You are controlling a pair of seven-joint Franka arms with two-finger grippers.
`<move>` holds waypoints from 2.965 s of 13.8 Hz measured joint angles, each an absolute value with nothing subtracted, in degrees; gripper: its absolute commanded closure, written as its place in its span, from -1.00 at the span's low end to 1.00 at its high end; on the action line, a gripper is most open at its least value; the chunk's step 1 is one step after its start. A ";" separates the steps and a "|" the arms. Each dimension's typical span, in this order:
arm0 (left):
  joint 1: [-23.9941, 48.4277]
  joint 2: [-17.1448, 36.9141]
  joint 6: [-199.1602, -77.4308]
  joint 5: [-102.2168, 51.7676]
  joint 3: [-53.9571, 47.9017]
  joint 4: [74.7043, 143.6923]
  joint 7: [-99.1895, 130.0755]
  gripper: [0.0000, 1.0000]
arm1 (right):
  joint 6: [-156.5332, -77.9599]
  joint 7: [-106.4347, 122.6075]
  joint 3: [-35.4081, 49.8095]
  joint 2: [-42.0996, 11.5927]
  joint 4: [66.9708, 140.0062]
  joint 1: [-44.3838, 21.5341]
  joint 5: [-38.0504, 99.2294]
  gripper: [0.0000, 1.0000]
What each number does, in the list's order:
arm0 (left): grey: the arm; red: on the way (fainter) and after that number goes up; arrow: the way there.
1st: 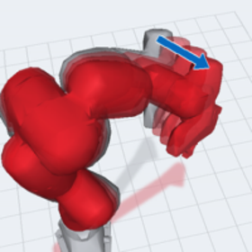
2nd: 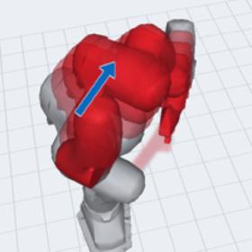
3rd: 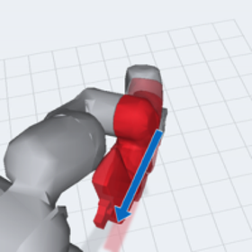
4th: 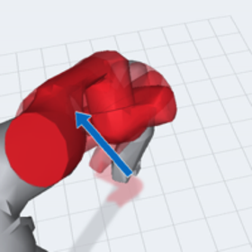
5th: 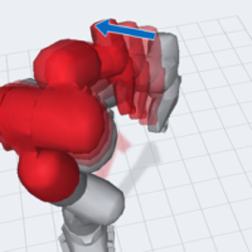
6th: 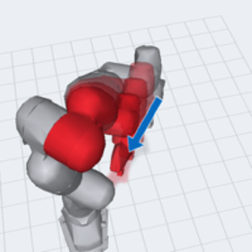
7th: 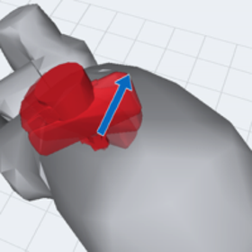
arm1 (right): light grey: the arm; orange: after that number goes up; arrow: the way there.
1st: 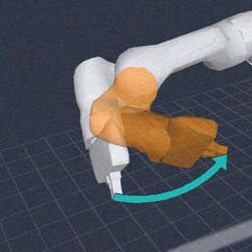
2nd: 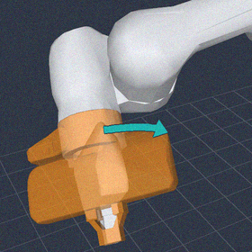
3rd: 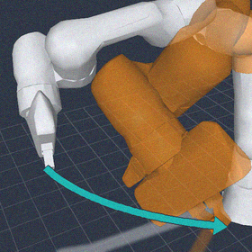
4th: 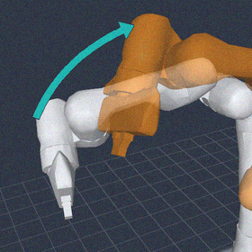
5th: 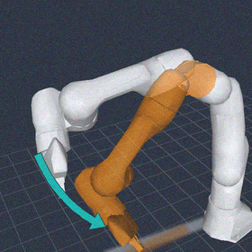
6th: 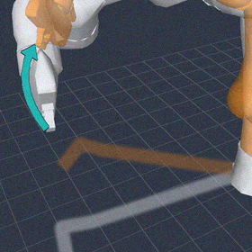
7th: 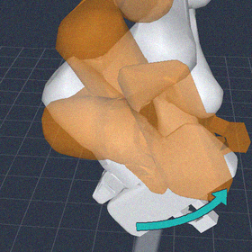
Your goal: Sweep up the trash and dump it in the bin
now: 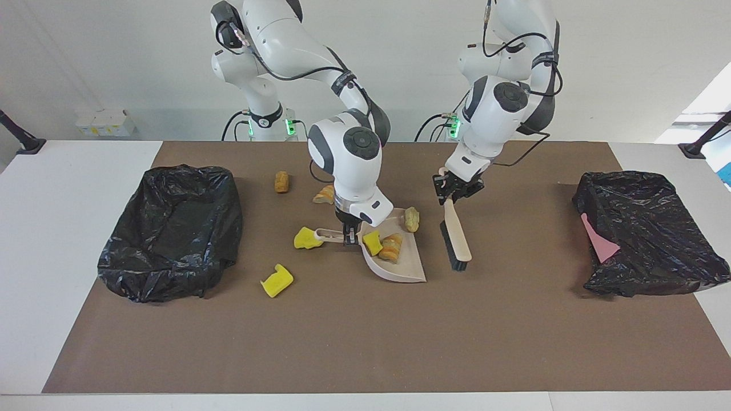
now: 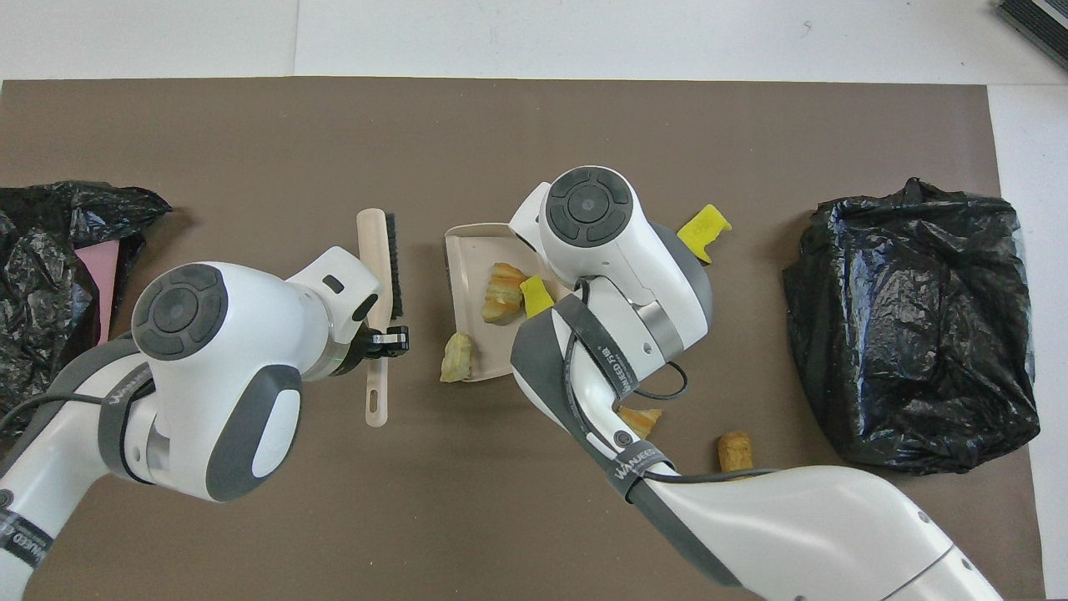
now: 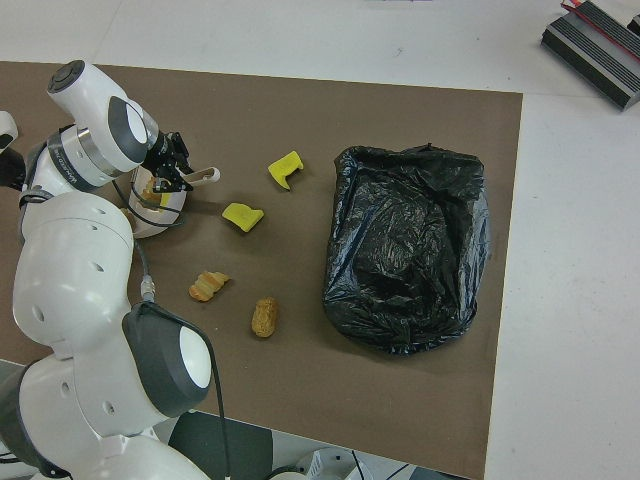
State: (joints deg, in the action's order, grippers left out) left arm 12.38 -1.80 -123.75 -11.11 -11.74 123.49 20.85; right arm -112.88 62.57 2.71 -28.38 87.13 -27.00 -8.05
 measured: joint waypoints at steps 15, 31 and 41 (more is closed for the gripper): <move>29.46 -3.13 -134.47 -11.55 -13.45 136.05 34.91 1.00 | -113.06 63.28 2.71 -28.39 87.70 -27.02 -8.05 1.00; 24.21 -6.95 -126.11 -11.77 -13.18 134.18 37.01 1.00 | -109.26 77.04 2.52 -18.81 89.41 -15.20 -5.78 1.00; 40.97 -9.09 -130.10 -11.77 -13.69 143.02 52.30 1.00 | -102.76 112.19 2.36 -10.26 92.57 13.58 -4.20 1.00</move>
